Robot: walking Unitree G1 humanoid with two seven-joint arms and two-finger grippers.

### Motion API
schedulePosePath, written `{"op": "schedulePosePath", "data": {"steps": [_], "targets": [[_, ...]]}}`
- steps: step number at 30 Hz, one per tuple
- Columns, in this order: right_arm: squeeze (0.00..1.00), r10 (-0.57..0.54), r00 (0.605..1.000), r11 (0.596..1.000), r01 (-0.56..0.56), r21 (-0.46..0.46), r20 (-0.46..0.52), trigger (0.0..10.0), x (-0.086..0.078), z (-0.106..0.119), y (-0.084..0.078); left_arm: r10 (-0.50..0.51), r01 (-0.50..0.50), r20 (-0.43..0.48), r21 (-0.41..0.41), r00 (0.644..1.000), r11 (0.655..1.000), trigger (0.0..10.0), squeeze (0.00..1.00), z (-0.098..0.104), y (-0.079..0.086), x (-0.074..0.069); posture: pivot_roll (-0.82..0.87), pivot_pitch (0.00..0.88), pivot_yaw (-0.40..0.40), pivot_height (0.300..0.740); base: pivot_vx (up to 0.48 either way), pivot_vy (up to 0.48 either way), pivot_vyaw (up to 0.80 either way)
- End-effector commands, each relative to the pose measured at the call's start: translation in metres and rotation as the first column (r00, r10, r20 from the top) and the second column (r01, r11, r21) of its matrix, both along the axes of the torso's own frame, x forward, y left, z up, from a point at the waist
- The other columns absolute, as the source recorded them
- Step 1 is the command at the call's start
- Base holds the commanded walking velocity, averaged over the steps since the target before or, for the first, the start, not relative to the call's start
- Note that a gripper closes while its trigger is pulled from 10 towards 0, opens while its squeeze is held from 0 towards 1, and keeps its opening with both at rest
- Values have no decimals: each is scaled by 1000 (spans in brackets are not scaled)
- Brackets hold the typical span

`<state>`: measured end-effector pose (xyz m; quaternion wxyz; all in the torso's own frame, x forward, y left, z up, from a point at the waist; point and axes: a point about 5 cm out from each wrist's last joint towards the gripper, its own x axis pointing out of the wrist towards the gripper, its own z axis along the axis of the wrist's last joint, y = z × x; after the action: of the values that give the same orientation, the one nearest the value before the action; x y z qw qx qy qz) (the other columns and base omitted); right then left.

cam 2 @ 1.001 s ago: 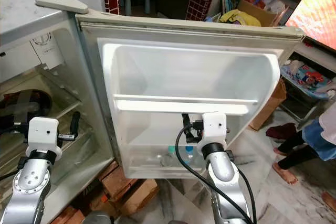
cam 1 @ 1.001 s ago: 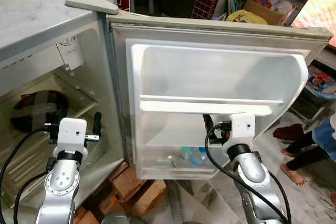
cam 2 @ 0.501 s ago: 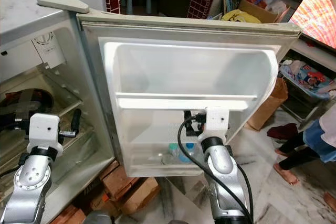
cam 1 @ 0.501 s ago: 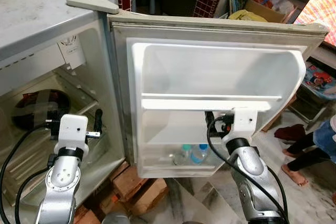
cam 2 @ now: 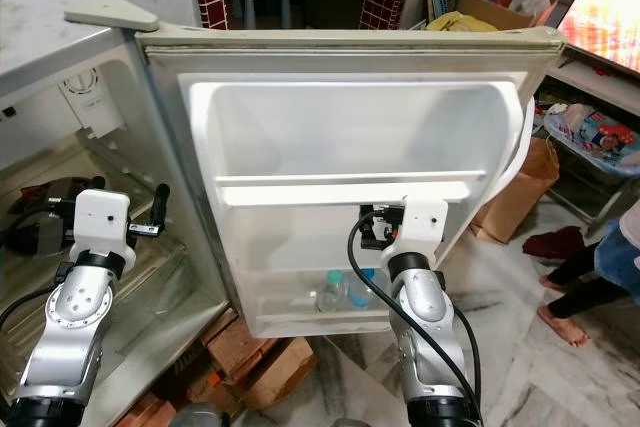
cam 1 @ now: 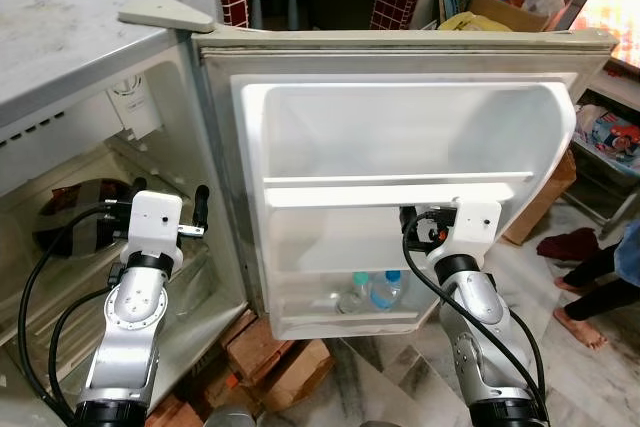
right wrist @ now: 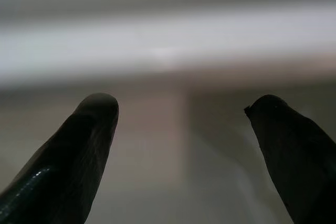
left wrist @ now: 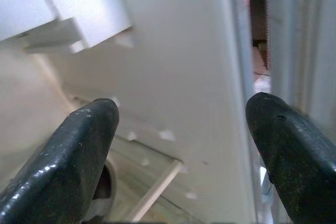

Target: Restocking fridge

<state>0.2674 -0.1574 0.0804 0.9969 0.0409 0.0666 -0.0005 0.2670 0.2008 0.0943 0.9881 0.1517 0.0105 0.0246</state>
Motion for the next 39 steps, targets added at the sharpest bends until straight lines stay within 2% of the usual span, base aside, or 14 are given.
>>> {"op": "schedulePosePath", "data": {"steps": [1, 5, 8, 14, 16, 23, 29, 39], "targets": [[0, 24, 996, 999, -27, -37, -92, 10000, -3, -13, -6, -22, 22, -2, 8, 1000, 1000, 10000, 0, -1, -4, 4, -9, 0, -9, 740, 0, -251, 0], [0, 32, 993, 998, -38, -54, -111, 10000, -2, -14, -10, -16, 16, -1, 1, 1000, 1000, 10000, 0, -3, -3, 3, -14, 0, -15, 740, 0, -253, 0], [0, 20, 994, 999, -24, -35, -108, 10000, -2, -13, -13, -12, 12, -10, -5, 1000, 1000, 10000, 0, -6, -5, 0, -5, 0, -28, 740, 0, -251, 0], [0, 52, 992, 998, -56, -31, -111, 10000, -5, -14, -8, -7, 7, -17, -12, 1000, 1000, 10000, 0, -9, -7, -6, 9, 0, -44, 740, 0, -253, 0], [0, 69, 991, 997, -72, -17, -115, 10000, -10, -15, -5, -1, 1, -31, -16, 1000, 1000, 10000, 0, -12, -7, -16, 20, 0, -61, 740, 0, -249, 0], [0, 109, 984, 994, -106, 32, -139, 10000, -17, -18, -3, 5, -6, -57, -15, 998, 1000, 10000, 0, -19, -6, -24, 25, 0, -70, 740, 0, -251, 0], [0, 157, 979, 987, -153, 39, -126, 10000, -15, -15, 1, 5, -6, -62, -14, 998, 1000, 10000, 0, -19, -5, -23, 25, 0, -73, 740, 0, -251, 0], [0, 175, 985, 977, -172, 126, -13, 10000, -10, -1, 8, 3, -5, -71, -29, 997, 1000, 10000, 0, -22, -8, -18, 22, 0, -83, 740, 0, -250, 0]]}}
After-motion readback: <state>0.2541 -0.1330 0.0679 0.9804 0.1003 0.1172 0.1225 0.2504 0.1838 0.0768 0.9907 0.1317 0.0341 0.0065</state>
